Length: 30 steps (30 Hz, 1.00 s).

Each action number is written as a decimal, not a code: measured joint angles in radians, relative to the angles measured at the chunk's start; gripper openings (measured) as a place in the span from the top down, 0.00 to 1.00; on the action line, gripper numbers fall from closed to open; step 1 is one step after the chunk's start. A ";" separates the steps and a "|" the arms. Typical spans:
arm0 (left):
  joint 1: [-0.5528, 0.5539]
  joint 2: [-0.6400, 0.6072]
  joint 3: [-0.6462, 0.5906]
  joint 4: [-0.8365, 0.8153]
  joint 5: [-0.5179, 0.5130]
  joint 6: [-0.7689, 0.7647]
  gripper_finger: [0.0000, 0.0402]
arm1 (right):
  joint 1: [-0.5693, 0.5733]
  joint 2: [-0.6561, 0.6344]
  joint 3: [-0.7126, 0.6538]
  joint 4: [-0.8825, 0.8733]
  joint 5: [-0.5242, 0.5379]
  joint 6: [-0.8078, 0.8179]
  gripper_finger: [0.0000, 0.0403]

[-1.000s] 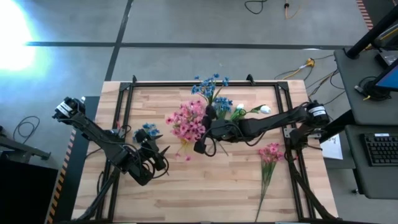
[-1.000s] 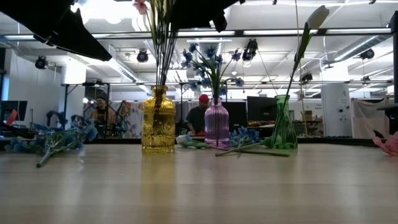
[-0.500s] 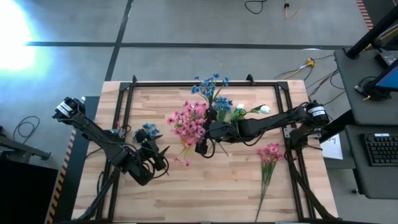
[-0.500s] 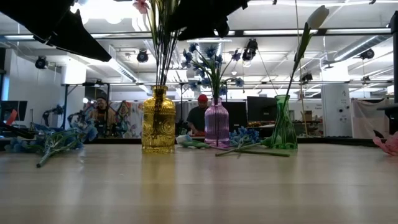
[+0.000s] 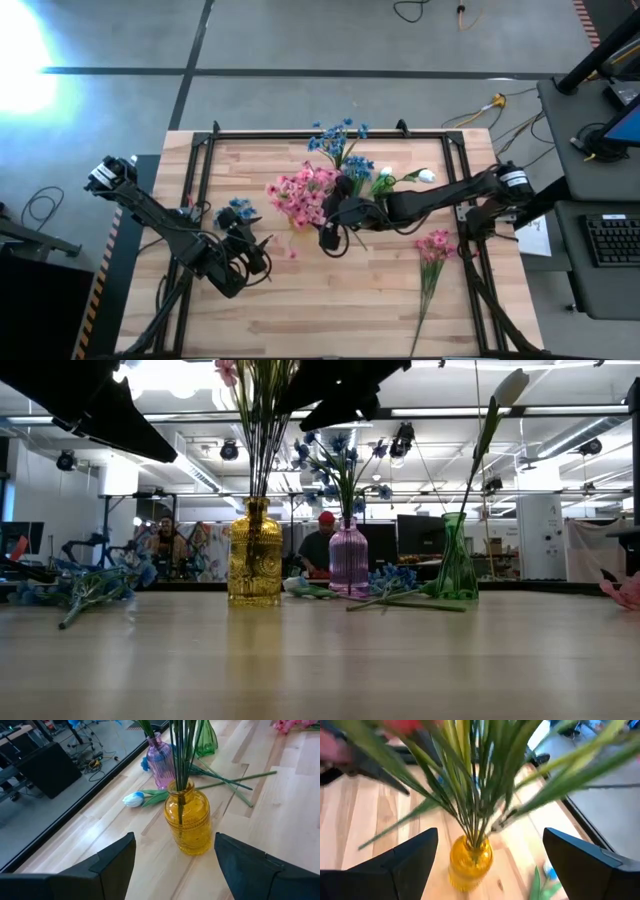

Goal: Sort flowers into vase by color
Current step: Put the left white flower into the green flower vase

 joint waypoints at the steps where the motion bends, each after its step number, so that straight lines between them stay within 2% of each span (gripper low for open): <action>1: 0.001 0.000 0.000 0.000 0.000 -0.003 0.36 | 0.000 -0.002 0.000 -0.009 0.000 0.006 0.12; 12: 0.002 0.000 0.000 0.000 0.020 -0.037 0.36 | 0.024 -0.030 0.002 -0.072 0.000 0.026 0.12; 15: 0.002 0.000 0.000 0.001 0.063 -0.039 0.36 | 0.025 -0.037 0.002 -0.090 0.000 0.028 0.12; 21: 0.002 -0.002 0.016 -0.031 0.233 -0.053 0.36 | 0.025 -0.053 0.002 -0.123 0.000 0.042 0.12; 25: 0.002 -0.002 0.043 -0.121 0.332 -0.178 0.36 | 0.025 -0.071 0.002 -0.153 0.000 0.066 0.12; 30: 0.003 -0.002 0.056 -0.228 0.474 -0.472 0.38 | 0.027 -0.089 0.002 -0.170 0.000 0.069 0.12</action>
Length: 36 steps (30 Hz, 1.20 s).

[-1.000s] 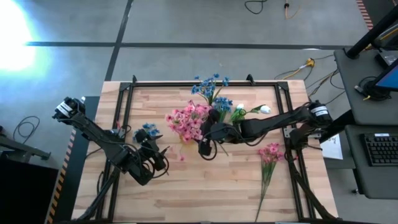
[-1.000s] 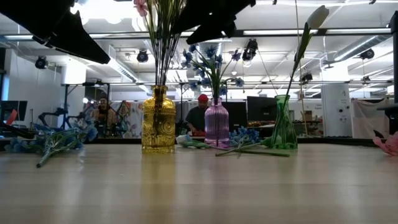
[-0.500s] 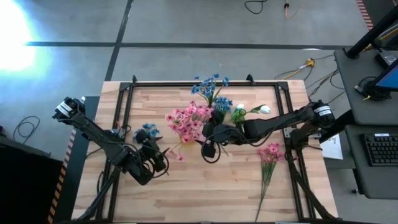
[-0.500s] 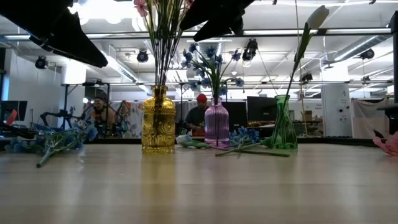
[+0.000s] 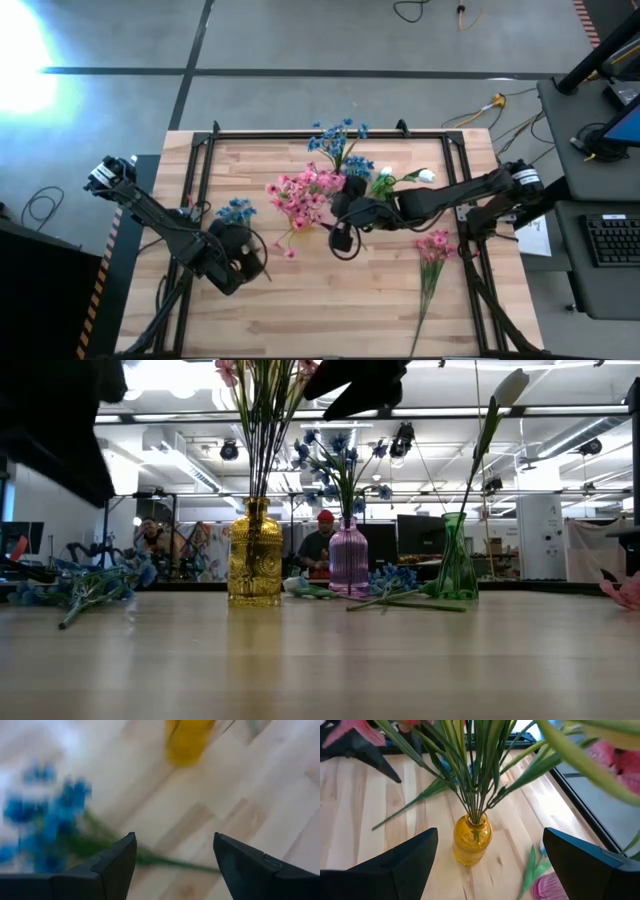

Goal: Sort flowers into vase by color
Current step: Put the left white flower into the green flower vase

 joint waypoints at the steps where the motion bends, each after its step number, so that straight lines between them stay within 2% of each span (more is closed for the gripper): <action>1: 0.000 0.000 0.000 -0.019 0.030 -0.058 0.39 | 0.000 -0.003 0.000 -0.004 0.000 -0.001 0.12; 4: 0.003 0.003 -0.001 -0.088 0.090 -0.214 0.40 | 0.000 -0.008 0.000 -0.004 0.000 -0.008 0.12; 7: 0.006 0.014 -0.002 -0.161 0.103 -0.360 0.41 | 0.000 -0.011 0.000 -0.007 -0.001 -0.014 0.12; 9: 0.006 0.022 -0.003 -0.174 0.104 -0.400 0.41 | 0.000 -0.013 0.000 -0.021 -0.002 -0.014 0.12; 17: 0.006 0.093 -0.003 -0.168 0.104 -0.410 0.41 | 0.023 -0.030 0.001 -0.136 -0.004 0.071 0.12; 26: 0.004 0.142 -0.003 -0.177 0.154 -0.391 0.41 | 0.089 -0.058 0.001 -0.219 -0.004 0.149 0.12; 32: 0.004 0.152 -0.003 -0.185 0.154 -0.363 0.42 | 0.146 -0.065 0.001 -0.264 -0.013 0.297 0.12; 36: 0.004 0.152 -0.003 -0.201 0.151 -0.334 0.42 | 0.183 -0.055 0.002 -0.265 -0.122 0.426 0.12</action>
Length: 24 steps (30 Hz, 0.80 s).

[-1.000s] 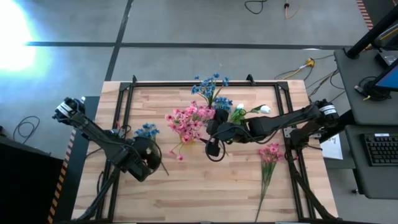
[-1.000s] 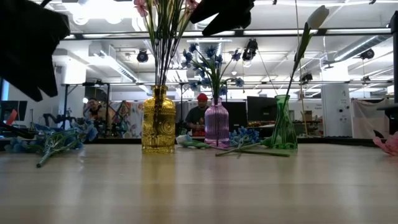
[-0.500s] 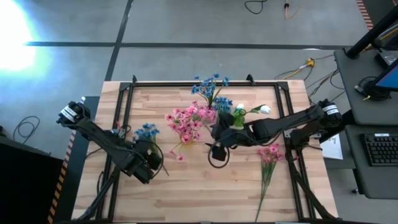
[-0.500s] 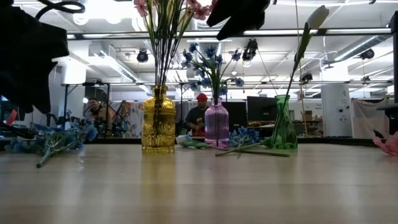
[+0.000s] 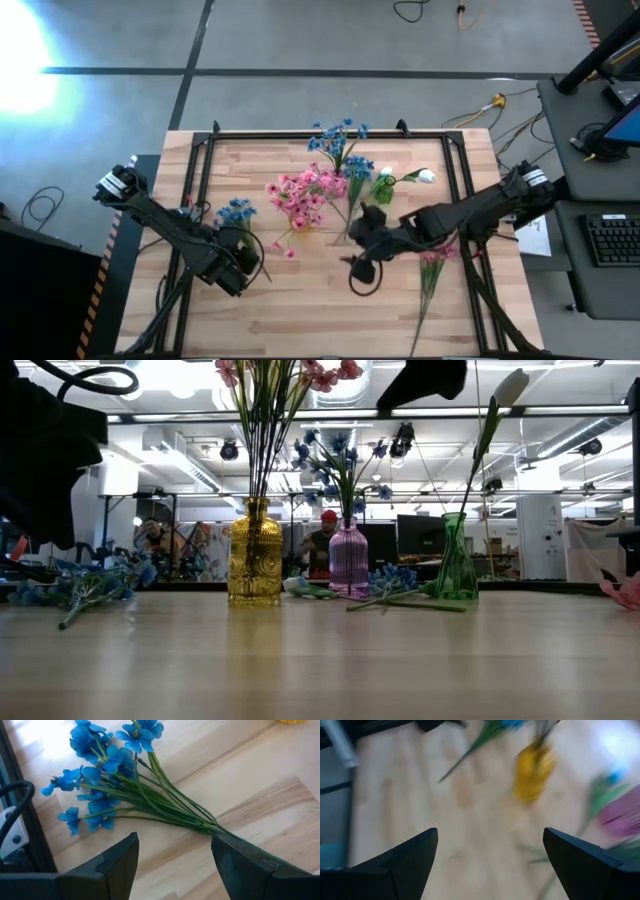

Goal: Sort flowers into vase by color
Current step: Put the left white flower into the green flower vase

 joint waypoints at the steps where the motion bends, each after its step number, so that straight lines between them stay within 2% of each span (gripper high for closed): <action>1: 0.000 0.000 0.000 0.000 0.000 0.012 0.42 | 0.008 0.007 0.000 -0.003 -0.035 0.035 0.12; 7: 0.000 -0.001 0.000 -0.001 -0.001 0.087 0.42 | 0.030 0.038 0.000 -0.129 -0.195 0.290 0.12; 12: 0.000 -0.002 0.000 -0.001 0.002 0.124 0.42 | 0.048 0.039 -0.005 -0.329 -0.201 0.537 0.14; 16: 0.000 -0.002 0.000 0.000 0.002 0.152 0.42 | 0.055 0.038 -0.006 -0.374 -0.192 0.604 0.16; 21: 0.000 -0.002 0.000 0.001 0.001 0.157 0.42 | 0.052 0.071 -0.008 -0.368 -0.052 0.597 0.17; 24: 0.000 -0.002 0.000 0.005 0.001 0.154 0.42 | 0.043 0.110 -0.008 -0.339 0.091 0.649 0.19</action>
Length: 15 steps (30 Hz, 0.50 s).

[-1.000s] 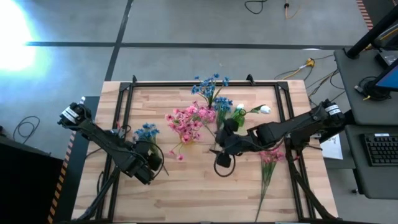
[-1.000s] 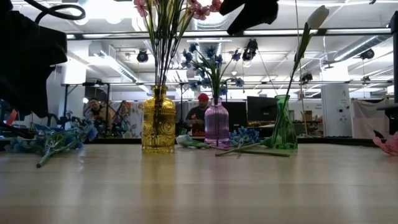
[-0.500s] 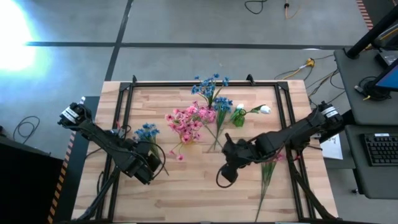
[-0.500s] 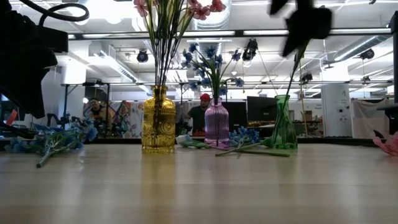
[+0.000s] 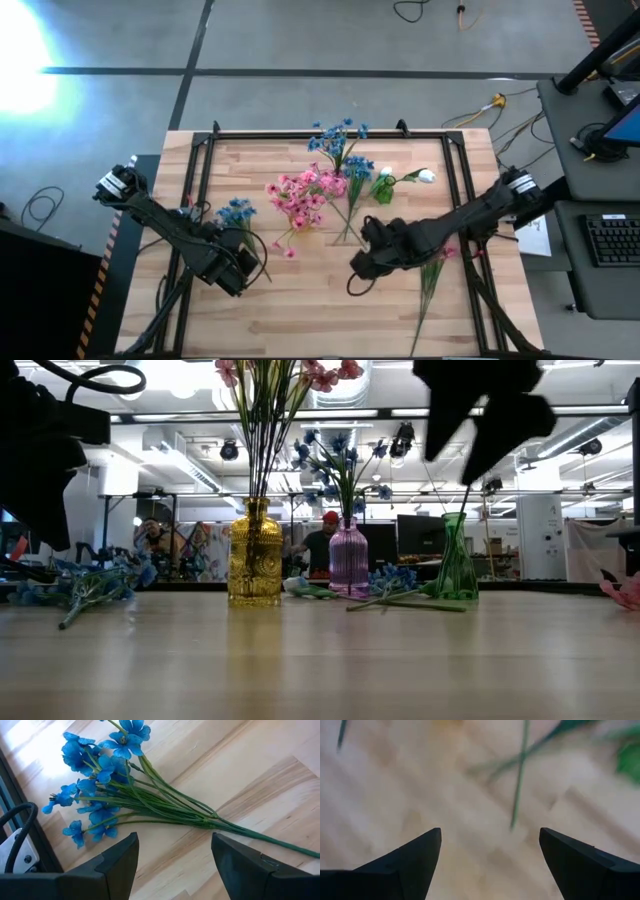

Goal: Sort flowers into vase by color
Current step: Put the left white flower into the green flower vase

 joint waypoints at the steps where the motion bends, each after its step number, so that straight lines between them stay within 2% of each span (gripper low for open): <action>1: 0.000 0.000 0.000 0.002 0.000 0.000 0.42 | 0.000 0.020 0.000 0.018 0.069 0.020 0.19; 3: 0.000 0.000 0.000 0.009 0.000 0.000 0.42 | -0.001 0.066 0.000 0.064 0.176 0.030 0.19; 6: 0.000 0.000 0.000 0.008 -0.001 -0.001 0.42 | -0.010 0.142 -0.001 0.110 0.231 0.030 0.19; 15: 0.000 -0.001 0.000 0.011 -0.005 0.013 0.42 | -0.110 0.294 0.001 0.160 0.183 0.007 0.19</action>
